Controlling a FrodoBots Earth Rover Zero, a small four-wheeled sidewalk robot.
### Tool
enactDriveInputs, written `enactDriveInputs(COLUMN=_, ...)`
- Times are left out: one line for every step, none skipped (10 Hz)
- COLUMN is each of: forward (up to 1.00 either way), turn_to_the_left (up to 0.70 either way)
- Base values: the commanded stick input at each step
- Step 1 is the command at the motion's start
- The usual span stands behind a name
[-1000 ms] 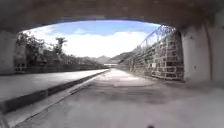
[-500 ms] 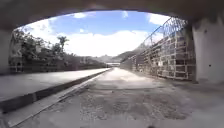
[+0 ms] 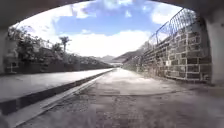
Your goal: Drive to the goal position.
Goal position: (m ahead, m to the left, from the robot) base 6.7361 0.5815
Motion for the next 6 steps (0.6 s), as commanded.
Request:
enactDriveInputs(forward=1.0, turn_to_the_left=0.0)
enactDriveInputs(forward=1.0, turn_to_the_left=0.0)
enactDriveInputs(forward=1.0, turn_to_the_left=0.0)
enactDriveInputs(forward=1.0, turn_to_the_left=0.0)
enactDriveInputs(forward=1.0, turn_to_the_left=0.0)
enactDriveInputs(forward=1.0, turn_to_the_left=-0.1)
